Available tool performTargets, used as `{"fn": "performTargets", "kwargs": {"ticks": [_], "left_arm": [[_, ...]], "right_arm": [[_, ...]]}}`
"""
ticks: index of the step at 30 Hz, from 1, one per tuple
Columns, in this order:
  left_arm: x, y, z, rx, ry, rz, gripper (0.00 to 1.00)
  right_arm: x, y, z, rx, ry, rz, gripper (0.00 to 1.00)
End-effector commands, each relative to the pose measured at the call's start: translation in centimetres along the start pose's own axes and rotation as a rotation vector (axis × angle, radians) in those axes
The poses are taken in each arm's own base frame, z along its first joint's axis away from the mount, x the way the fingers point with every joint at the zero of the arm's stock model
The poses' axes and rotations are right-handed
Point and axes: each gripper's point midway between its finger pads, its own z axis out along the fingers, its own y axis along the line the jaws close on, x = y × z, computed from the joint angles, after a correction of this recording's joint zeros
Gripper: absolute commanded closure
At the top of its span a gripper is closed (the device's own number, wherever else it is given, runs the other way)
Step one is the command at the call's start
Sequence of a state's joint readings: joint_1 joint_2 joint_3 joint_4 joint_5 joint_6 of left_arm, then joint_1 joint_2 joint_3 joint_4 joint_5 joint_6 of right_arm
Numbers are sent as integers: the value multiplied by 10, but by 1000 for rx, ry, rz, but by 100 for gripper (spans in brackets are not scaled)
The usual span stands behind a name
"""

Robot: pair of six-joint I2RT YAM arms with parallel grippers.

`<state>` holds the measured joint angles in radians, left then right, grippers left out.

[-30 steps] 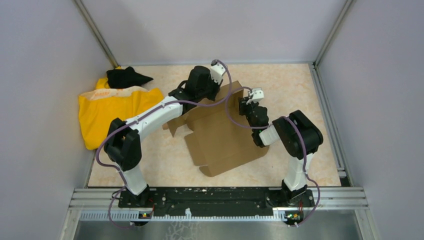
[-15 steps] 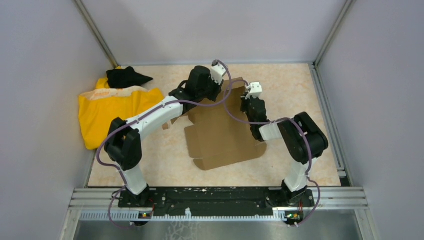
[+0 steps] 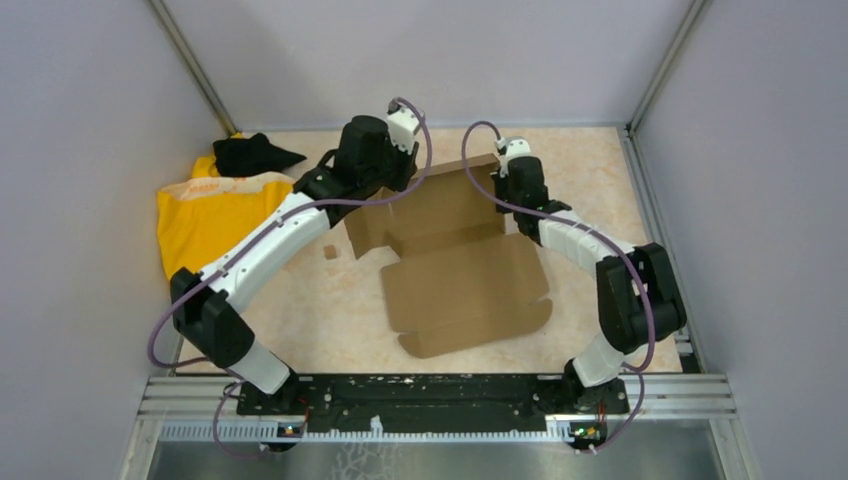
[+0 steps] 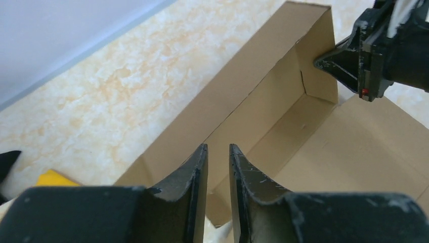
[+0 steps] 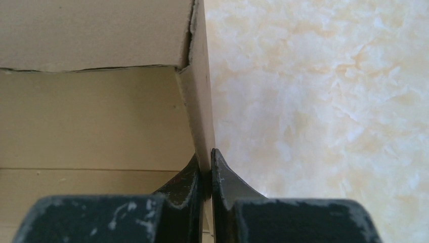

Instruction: Fold the paper box

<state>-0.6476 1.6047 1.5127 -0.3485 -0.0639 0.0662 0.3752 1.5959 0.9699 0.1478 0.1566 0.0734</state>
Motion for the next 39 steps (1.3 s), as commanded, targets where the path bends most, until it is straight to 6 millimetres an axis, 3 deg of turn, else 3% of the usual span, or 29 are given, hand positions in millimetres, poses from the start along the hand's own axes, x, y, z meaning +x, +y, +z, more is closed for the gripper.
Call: {"fn": "performTargets", "kwargs": {"ticks": [1,9,16,22,31,39], "left_arm": [[-25,8,-34,-24,-34,-37,72],[-23,2,-50,11,-40,-54,71],[-9,-3,-54,32,-40,-68,71],[-7,-5,-55,42,-38,-68,71],[-9,-1,-59,27,-43,-68,71],[-18,0,-75,25,-77,-70,70]], "right_arm": [[7,2,-29,-108,206,43,100],[50,13,-47,-238,545,54,100],[68,8,-55,-218,715,-61,100],[65,1,-47,-86,706,-216,97],[67,-8,-32,106,641,-466,99],[38,-9,-28,222,444,-593,100]]}}
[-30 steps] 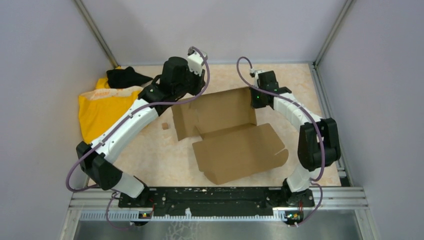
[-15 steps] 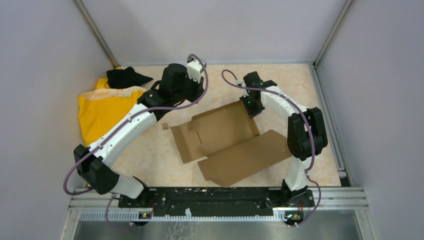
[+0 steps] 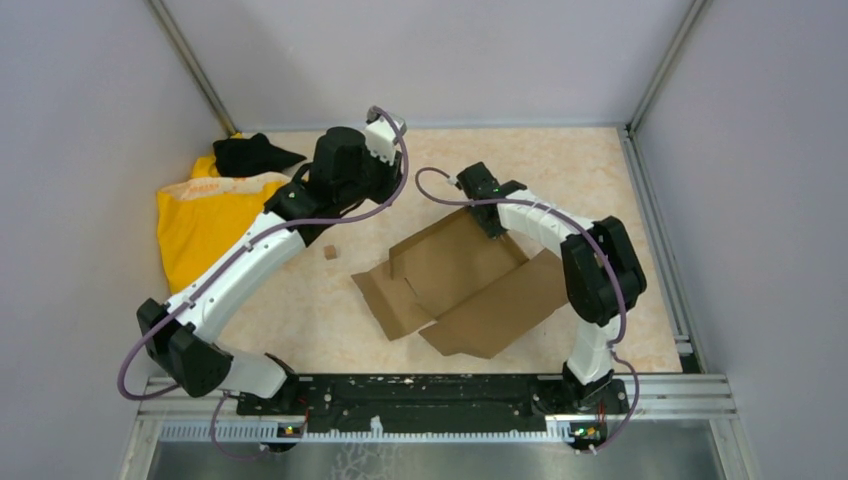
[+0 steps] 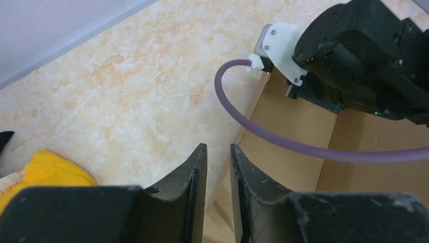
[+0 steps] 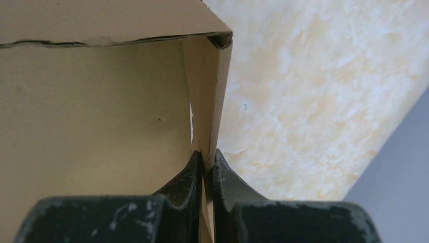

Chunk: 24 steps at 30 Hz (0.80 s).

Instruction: Fold the paper box

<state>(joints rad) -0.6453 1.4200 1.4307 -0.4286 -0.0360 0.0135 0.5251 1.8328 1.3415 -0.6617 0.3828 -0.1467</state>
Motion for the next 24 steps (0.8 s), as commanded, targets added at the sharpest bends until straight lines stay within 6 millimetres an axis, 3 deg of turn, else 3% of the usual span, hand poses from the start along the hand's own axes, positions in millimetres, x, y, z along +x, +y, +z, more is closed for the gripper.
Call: {"fn": "performTargets", "kwargs": {"ticks": [1,9,15,21,24], "left_arm": [[-16,1,-18,3,-58,-15,70],[-27,5,-35,-19,-83,-18,70],[-32,10,-43,-43,-90,-18,69],[-32,13,-46,-59,-88,-19,69],[-33,14,-46,-64,-90,-19,69]], "right_arm": [[-32,-28,-19,192,-163,-46,100],[-66,16,-30,-24,-348,-206,99],[-83,36,-33,-41,-346,-391,99],[-89,59,-28,-27,-335,-562,99],[-89,80,-23,-34,-321,-656,99]]}}
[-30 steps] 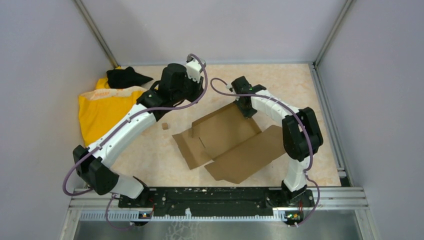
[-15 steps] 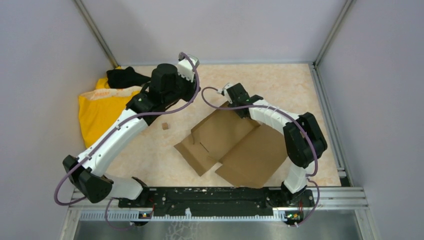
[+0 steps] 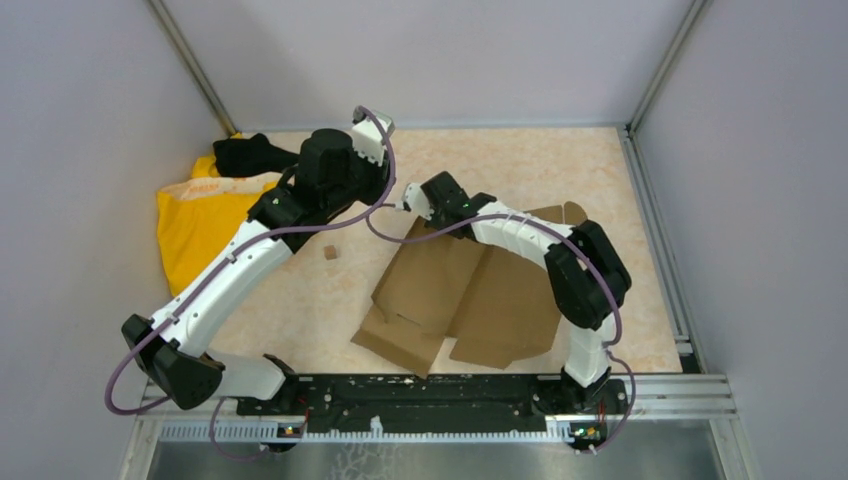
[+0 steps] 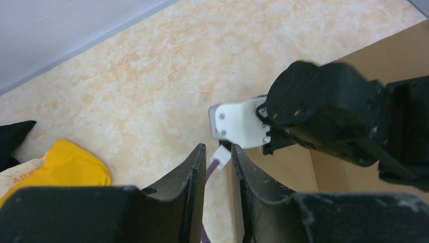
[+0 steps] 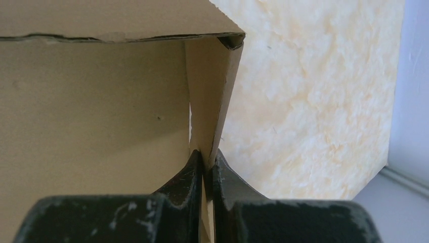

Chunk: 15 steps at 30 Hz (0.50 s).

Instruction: Fold the paper box

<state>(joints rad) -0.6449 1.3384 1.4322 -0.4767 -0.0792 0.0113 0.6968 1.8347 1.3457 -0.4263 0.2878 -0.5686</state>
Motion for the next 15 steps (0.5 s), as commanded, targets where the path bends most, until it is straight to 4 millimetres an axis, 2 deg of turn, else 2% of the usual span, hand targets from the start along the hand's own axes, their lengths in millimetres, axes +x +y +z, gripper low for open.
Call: {"fn": "performTargets", "kwargs": {"ticks": [1,4,15], "left_arm": [[-21,6,-15,-22,-54,-16,69],[-20,8,-15,-28,-51,-17,69],[-15,13,-19,-38,-49,-22,68]], "right_arm": [[-15,16,11,3,20,-204,99],[-20,28,18,14,31,-264,99],[-34,43,36,43,-5,-342,100]]}}
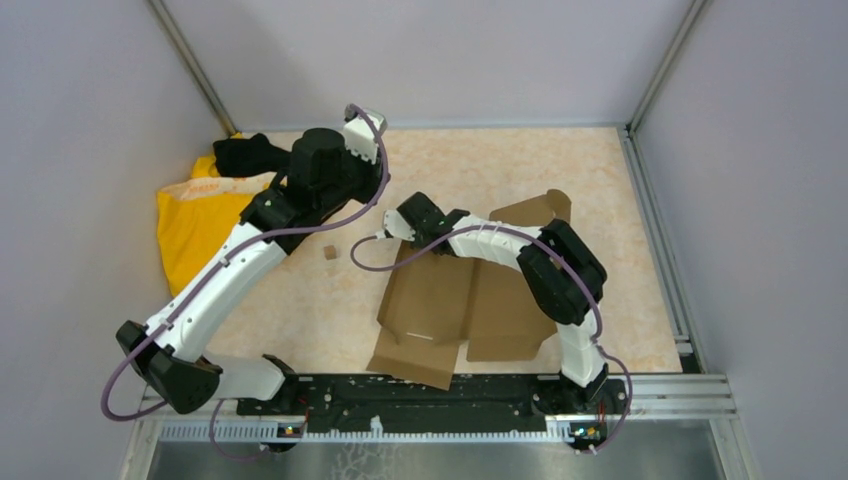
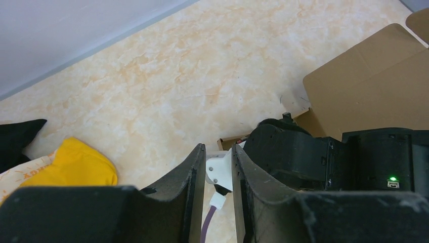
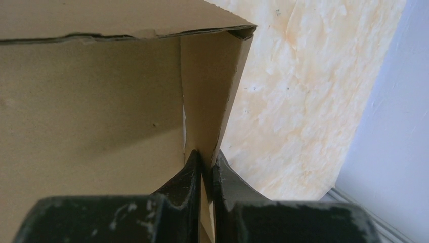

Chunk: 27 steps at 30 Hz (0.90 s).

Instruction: Fold the paper box

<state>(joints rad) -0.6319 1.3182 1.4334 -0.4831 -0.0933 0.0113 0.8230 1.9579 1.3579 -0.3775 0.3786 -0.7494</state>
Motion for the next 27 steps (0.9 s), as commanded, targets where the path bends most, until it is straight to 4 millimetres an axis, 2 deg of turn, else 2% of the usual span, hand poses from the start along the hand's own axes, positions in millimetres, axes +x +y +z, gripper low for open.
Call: {"fn": "performTargets", "kwargs": {"ticks": [1,7,19,23,27], "left_arm": [[-9,5,-11,-12,-32,-16,68],[-6,6,-10,-10,-26,-17,68],[-4,9,-12,-18,-17,-18,68],[-1,9,-11,-22,-8,-17,68],[-2,10,-11,-25,-7,-18,68]], "right_arm": [[-17,-1,14,49,-25,-55,100],[-24,8,32,66,-25,-81,100],[-41,8,52,67,-60,-97,99],[-46,7,53,68,-79,-89,95],[-51,-4,43,89,-107,-56,88]]}}
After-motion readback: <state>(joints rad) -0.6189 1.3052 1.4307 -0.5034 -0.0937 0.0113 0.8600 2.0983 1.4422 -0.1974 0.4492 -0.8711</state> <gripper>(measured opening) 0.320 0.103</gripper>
